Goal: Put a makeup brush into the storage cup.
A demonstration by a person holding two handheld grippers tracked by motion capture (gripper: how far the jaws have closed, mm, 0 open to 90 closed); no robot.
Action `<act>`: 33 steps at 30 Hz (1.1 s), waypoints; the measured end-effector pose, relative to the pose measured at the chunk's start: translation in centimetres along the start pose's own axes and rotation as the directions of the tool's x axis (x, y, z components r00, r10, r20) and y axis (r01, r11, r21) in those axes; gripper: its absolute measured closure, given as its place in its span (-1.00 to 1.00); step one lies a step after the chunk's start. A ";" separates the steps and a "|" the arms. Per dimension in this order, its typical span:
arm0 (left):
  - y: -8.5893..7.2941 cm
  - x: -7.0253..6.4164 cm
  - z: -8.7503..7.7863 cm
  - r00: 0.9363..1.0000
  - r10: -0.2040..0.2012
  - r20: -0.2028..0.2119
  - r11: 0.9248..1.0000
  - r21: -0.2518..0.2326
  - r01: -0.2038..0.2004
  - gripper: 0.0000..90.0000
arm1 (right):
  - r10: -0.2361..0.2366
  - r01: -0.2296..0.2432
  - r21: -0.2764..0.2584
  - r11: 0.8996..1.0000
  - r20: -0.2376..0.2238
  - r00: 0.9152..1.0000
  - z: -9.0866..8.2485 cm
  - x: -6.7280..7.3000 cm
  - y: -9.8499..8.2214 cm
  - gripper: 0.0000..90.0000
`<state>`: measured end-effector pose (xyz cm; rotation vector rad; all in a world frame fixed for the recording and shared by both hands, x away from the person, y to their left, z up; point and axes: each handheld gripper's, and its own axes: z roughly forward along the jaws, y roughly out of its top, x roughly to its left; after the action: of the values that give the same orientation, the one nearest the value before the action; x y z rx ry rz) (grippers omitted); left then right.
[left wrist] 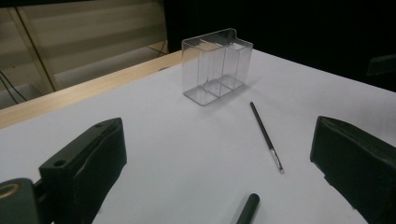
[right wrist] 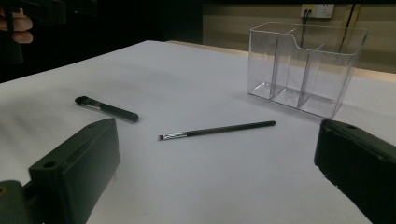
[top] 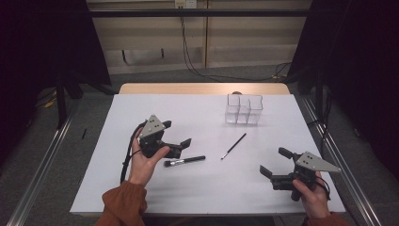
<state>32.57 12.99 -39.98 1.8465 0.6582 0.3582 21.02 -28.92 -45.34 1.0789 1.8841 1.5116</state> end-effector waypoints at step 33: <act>0.9 1.3 3.8 0.991 0.088 0.104 0.884 0.451 -0.126 -0.89 | -0.009 0.010 0.028 1.000 -0.018 1.000 0.1 0.0 -0.1 -1.00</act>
<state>35.85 10.66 -40.59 2.3430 0.6214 0.2078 21.06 -28.87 -45.41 1.0709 1.9248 1.4986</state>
